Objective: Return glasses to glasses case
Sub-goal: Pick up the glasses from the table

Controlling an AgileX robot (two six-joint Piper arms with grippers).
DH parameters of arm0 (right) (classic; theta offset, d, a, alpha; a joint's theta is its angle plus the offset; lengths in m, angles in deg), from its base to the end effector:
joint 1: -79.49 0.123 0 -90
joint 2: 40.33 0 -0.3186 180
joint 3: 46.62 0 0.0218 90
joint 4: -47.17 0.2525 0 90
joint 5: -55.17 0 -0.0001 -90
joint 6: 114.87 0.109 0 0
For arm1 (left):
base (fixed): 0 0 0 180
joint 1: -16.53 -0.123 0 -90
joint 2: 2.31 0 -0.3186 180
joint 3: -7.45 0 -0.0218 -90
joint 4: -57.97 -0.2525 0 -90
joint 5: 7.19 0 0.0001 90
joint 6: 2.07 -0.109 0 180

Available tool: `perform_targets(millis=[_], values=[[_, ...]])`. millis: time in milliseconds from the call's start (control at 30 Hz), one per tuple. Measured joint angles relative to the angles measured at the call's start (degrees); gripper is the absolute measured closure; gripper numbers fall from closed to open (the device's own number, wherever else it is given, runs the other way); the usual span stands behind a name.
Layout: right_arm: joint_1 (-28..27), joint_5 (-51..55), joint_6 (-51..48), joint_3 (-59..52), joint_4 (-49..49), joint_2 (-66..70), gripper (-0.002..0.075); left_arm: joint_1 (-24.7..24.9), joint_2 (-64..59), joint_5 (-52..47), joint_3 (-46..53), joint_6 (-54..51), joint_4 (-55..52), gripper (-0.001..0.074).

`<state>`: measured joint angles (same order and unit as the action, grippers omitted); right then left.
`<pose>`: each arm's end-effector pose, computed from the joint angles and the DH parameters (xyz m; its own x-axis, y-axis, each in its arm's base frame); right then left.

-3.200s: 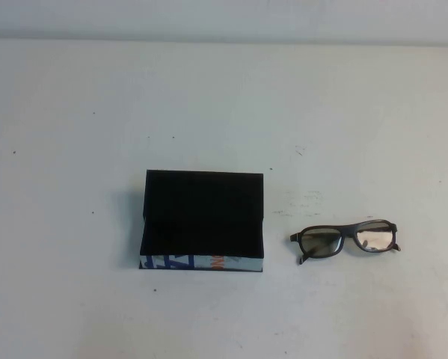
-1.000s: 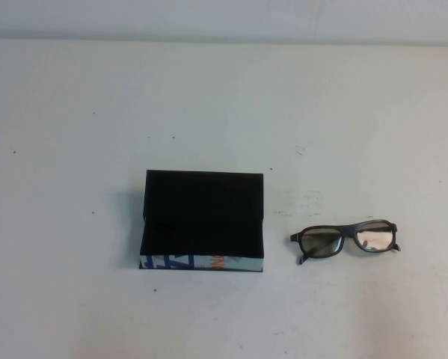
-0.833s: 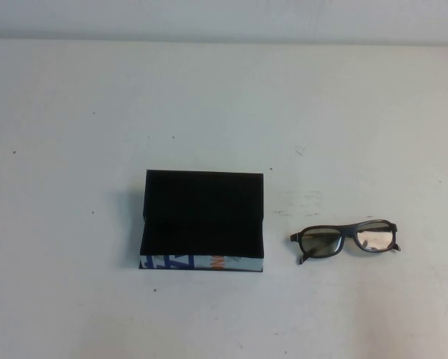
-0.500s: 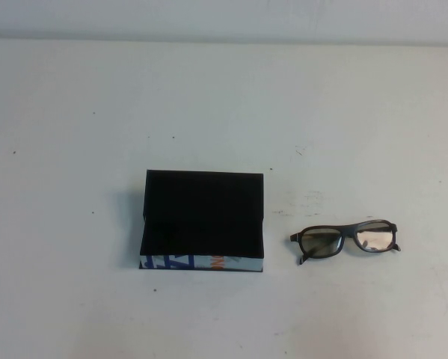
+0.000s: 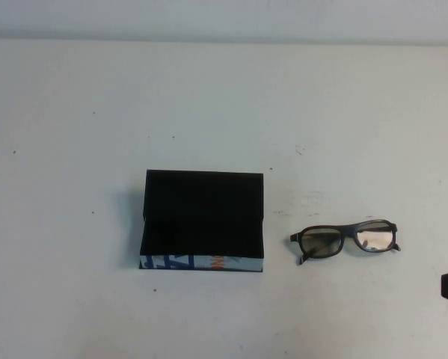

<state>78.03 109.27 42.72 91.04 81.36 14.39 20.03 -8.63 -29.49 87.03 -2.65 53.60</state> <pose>0.1248 0.0465 0.2933 -0.8246 0.0103 -0.5656 -0.2426 0.8968 0.3700 0.0373 0.0009 0.1638 -0.3071 0.0995 -0.9465 0.0585 0.9946 0.0856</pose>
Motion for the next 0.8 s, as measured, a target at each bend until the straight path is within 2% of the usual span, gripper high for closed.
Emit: perform_targets(millis=[133, 333, 467, 633, 800], values=[[3.9, 0.1, -2.0, 0.7, -0.2, 5.5, 0.0737, 0.0, 0.0, 0.0, 0.0, 0.0, 0.0, 0.0738], [14.1, -0.7, -2.4, 5.6, -8.3, 14.3, 0.0737, 0.0, 0.0, 0.0, 0.0, 0.0, 0.0, 0.0738], [18.3, -0.4, -3.3, 11.1, -13.1, 19.8, 0.0737, 0.0, 0.0, 0.0, 0.0, 0.0, 0.0, 0.0738], [20.4, 1.6, -11.0, 17.9, -16.0, 26.3, 0.0737, 0.0, 0.0, 0.0, 0.0, 0.0, 0.0, 0.0738], [20.4, 5.8, -24.6, 26.4, -18.8, 35.0, 0.0734, 0.0, 0.0, 0.0, 0.0, 0.0, 0.0, 0.0738]])
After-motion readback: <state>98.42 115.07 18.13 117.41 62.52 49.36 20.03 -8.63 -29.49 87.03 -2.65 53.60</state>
